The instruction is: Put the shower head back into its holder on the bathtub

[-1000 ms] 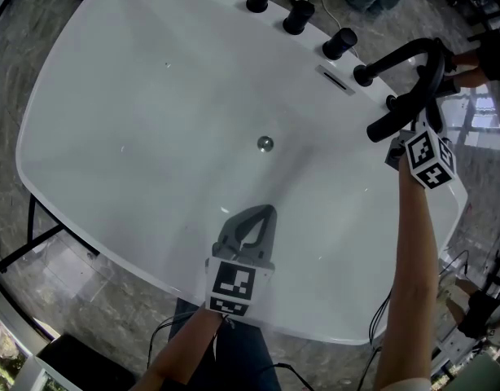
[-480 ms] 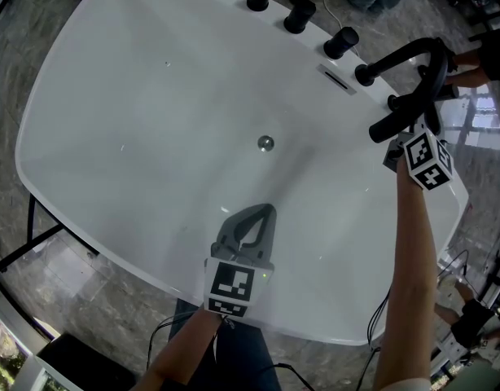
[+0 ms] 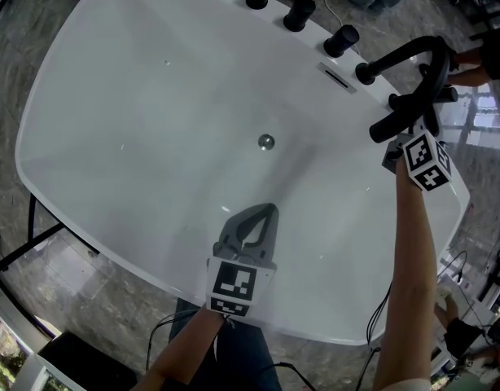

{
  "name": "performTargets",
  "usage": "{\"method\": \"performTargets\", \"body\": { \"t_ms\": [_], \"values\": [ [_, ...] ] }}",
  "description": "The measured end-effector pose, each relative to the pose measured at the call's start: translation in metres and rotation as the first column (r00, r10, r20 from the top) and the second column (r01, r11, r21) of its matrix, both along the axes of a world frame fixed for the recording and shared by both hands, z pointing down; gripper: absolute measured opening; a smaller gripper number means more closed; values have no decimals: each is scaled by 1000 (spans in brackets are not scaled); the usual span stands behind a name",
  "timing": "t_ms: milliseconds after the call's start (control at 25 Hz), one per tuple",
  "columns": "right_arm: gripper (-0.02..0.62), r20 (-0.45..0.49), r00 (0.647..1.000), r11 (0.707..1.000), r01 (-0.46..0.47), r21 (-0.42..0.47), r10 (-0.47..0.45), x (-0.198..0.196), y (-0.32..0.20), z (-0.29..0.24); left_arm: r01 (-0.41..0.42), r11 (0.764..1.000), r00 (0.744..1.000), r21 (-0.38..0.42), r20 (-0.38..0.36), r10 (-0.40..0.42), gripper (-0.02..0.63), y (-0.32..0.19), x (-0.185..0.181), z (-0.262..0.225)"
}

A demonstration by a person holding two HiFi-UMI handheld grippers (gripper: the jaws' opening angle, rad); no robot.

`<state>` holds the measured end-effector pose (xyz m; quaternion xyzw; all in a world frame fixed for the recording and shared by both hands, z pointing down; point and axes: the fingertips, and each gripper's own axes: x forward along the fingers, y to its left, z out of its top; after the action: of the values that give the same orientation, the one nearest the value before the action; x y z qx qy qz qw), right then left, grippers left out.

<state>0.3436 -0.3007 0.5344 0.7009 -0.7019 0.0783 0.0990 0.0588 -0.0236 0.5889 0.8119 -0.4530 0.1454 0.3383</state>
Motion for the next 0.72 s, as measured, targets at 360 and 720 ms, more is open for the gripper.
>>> {"method": "performTargets", "body": {
  "t_ms": [360, 720],
  "values": [
    [124, -8, 1000, 1000, 10, 9, -10, -2, -1, 0, 0, 1000, 1000, -3, -14, 0, 2, 1, 7, 1],
    [124, -13, 1000, 1000, 20, -14, -20, 0, 0, 3, -1, 1000, 1000, 15, -9, 1, 2, 4, 2, -9]
  ]
}}
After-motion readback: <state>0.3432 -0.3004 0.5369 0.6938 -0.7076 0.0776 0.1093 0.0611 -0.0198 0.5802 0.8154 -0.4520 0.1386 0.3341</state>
